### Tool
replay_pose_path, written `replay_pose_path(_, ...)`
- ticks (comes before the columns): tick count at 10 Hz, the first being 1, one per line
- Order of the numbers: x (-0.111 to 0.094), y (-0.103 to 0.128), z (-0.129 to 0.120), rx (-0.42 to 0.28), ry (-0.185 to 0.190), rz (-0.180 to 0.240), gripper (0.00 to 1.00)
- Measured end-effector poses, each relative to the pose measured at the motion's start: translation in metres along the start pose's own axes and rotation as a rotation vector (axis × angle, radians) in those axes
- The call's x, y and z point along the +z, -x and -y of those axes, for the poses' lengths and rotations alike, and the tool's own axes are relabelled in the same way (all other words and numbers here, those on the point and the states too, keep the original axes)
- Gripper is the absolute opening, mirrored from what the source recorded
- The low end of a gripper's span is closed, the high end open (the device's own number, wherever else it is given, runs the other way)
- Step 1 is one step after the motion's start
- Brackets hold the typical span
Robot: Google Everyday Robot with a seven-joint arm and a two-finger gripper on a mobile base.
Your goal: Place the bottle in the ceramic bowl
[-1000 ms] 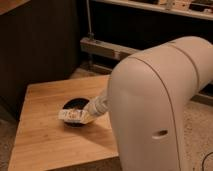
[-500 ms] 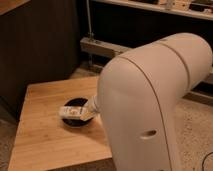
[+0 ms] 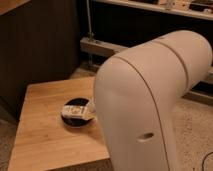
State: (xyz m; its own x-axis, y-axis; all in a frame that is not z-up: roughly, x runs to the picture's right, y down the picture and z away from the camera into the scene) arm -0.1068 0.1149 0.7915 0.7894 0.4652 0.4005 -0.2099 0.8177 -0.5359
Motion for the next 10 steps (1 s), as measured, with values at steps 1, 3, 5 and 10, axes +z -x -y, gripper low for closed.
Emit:
replay_pose_path(1, 0.000, -0.001, -0.001, 0.003, 0.001, 0.003, 0.79)
replay_pose_path(3, -0.003, -0.003, -0.003, 0.026, -0.014, 0.032, 0.80)
replay_pose_path(5, -0.015, -0.005, -0.001, 0.105, -0.073, 0.128, 0.80)
replay_pose_path(10, -0.042, 0.014, 0.000, 0.199, -0.147, 0.260, 0.80)
